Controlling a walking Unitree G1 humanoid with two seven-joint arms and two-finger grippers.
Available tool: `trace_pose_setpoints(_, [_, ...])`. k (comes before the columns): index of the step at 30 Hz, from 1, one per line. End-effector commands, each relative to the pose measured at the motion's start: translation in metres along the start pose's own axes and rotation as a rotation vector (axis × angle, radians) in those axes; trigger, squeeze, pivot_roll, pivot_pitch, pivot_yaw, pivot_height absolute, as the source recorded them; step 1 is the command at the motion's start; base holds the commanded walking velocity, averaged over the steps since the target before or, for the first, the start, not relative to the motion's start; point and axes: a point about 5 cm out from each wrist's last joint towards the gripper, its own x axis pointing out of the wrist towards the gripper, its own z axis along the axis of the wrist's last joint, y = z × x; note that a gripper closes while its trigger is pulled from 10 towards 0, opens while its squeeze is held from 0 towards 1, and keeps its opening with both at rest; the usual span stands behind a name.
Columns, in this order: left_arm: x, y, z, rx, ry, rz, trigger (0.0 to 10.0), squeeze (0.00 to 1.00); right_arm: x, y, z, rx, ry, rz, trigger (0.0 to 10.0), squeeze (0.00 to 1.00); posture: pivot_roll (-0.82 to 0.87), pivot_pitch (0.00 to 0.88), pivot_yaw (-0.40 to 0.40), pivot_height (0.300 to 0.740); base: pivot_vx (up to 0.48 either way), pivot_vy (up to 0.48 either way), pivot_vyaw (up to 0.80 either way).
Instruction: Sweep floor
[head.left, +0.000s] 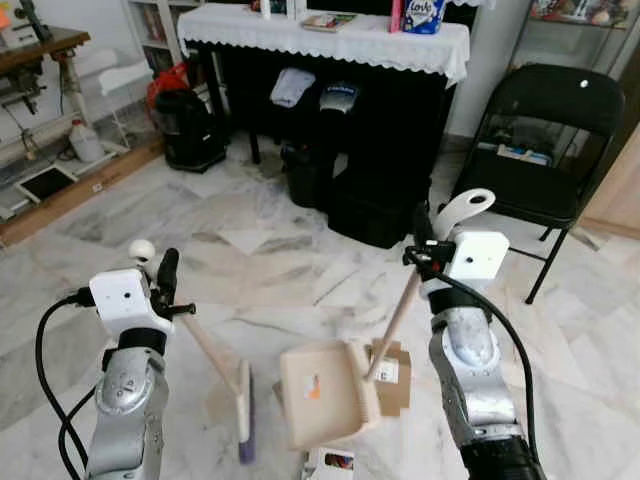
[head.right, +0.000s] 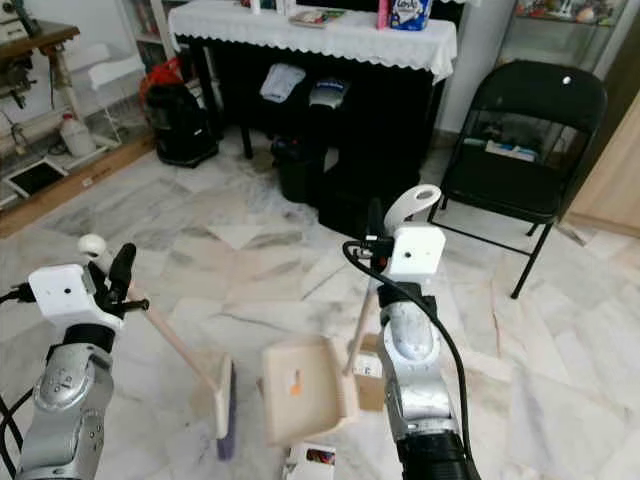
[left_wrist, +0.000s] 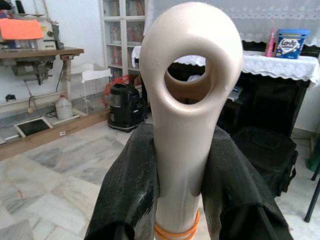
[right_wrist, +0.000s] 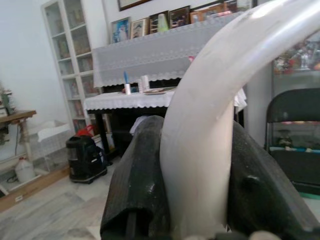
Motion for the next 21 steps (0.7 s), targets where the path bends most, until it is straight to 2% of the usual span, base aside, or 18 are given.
trace_pose_setpoints(1, [0.0032,-0.0025,0.0112,-0.002,-0.061,-0.015,10.0,0.00,0.0043,-0.0016,0.0126,-0.008,-0.061,-0.003,10.0,0.00,0.08,0.000,0.057,0.740,0.000,0.000,0.00])
trace_pose_setpoints(4, [0.0034,-0.0029,0.0108,-0.001,-0.053,-0.019,10.0,0.00,0.0043,-0.0009,0.0123,-0.005,-0.061,-0.002,10.0,0.00,0.08,0.000,0.059,0.740,0.000,0.000,0.00])
trace_pose_setpoints(7, [0.0046,-0.0024,0.0101,-0.019,-0.044,-0.010,10.0,0.00,0.0046,-0.0004,0.0126,-0.003,-0.062,-0.004,10.0,0.00,0.07,0.000,0.059,0.740,0.000,0.480,0.00])
trace_pose_setpoints(10, [0.0050,-0.0034,0.0110,0.000,-0.054,-0.023,10.0,0.00,0.0044,-0.0005,0.0125,-0.003,-0.063,-0.004,10.0,0.00,0.07,0.000,0.061,0.740,0.000,0.447,0.00])
trace_pose_setpoints(21, [0.0044,-0.0068,0.0130,0.001,-0.068,-0.049,10.0,0.00,0.0042,0.0013,0.0121,0.007,-0.063,-0.005,10.0,0.00,0.08,0.000,0.065,0.740,0.000,0.000,0.00])
